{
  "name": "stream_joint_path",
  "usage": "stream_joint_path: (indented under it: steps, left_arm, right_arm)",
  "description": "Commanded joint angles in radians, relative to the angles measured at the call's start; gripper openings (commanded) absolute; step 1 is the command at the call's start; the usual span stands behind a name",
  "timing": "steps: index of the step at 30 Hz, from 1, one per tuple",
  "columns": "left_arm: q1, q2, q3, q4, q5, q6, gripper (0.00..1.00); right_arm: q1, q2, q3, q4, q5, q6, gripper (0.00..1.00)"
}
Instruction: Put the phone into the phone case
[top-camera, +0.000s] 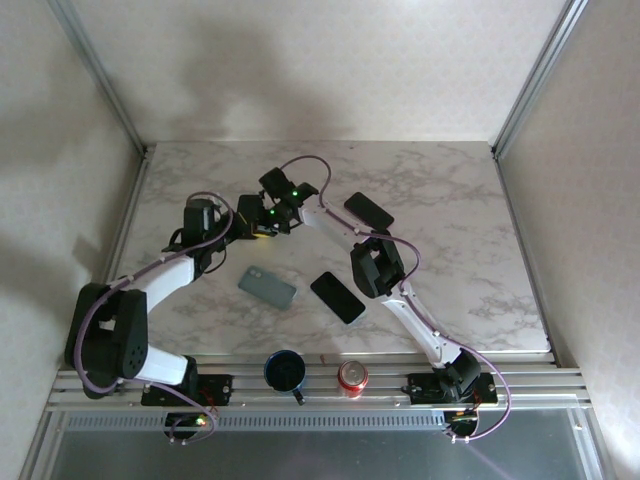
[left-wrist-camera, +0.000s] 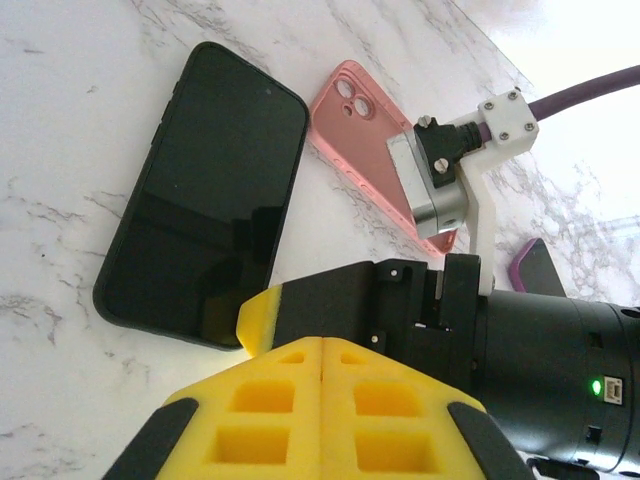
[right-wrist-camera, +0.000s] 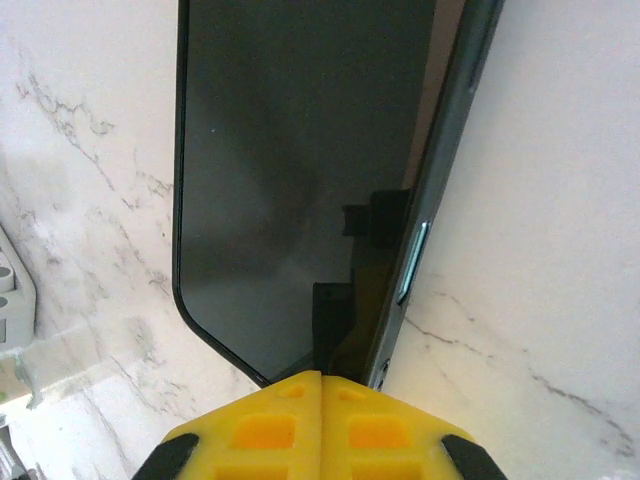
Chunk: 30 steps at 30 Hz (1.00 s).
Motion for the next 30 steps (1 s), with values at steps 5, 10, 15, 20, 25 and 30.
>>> stream_joint_path:
  steps: [5, 10, 15, 20, 25, 30]
  left_arm:
    - [0.005, -0.037, -0.016, -0.027, -0.015, 0.009, 0.00]
    - [0.002, -0.048, -0.021, -0.030, -0.004, 0.008, 0.00]
    - [-0.021, -0.050, -0.028, -0.027, -0.005, 0.003, 0.00]
    - [-0.045, -0.049, -0.033, -0.024, -0.001, -0.003, 0.00]
    - [-0.056, -0.050, -0.030, -0.042, 0.008, 0.004, 0.00]
    - [-0.071, -0.049, -0.032, -0.069, -0.003, 0.014, 0.00]
  right_arm:
    - [-0.027, -0.262, -0.202, 0.096, 0.041, -0.091, 0.08]
    - [-0.043, -0.468, -0.360, 0.143, 0.042, -0.130, 0.33]
    - [-0.087, -0.635, -0.592, 0.191, 0.111, -0.169, 0.46]
    - [-0.114, -0.687, -0.687, 0.152, 0.240, -0.216, 0.47]
    - [-0.114, -0.672, -0.710, 0.118, 0.369, -0.263, 0.47]
    - [-0.110, -0.663, -0.744, 0.102, 0.407, -0.275, 0.45]
